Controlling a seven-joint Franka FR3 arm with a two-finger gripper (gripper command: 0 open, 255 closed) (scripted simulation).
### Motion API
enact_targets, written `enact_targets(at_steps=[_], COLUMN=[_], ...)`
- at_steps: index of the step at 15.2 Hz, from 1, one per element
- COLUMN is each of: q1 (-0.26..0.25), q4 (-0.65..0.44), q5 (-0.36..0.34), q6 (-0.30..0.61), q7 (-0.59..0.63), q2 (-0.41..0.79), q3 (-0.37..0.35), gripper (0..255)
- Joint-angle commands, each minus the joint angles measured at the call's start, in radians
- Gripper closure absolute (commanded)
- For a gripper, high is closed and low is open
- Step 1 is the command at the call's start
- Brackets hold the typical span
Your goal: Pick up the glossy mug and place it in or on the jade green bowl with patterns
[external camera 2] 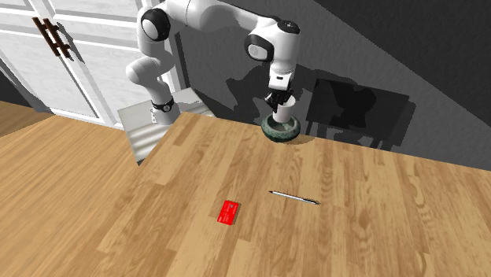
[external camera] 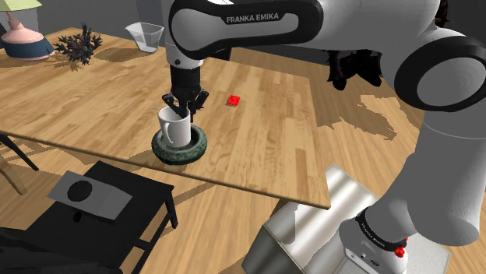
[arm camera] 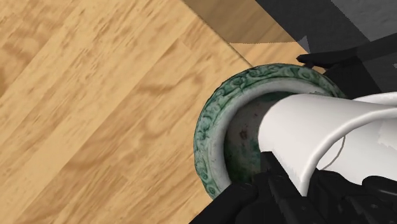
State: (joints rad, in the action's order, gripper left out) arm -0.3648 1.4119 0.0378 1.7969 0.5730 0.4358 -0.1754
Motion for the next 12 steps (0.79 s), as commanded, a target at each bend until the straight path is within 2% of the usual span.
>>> enact_targets(at_steps=[1, 6, 7, 12], q1=[0.0, 0.0, 0.0, 0.0], q4=[0.009, 0.009, 0.008, 0.009], q5=[0.0, 0.0, 0.0, 0.0], q6=[0.008, 0.008, 0.008, 0.008], q7=[0.0, 0.0, 0.0, 0.0], q2=[-0.001, -0.001, -0.001, -0.001], q3=[0.0, 0.0, 0.0, 0.0], gripper=[255, 255, 0, 0])
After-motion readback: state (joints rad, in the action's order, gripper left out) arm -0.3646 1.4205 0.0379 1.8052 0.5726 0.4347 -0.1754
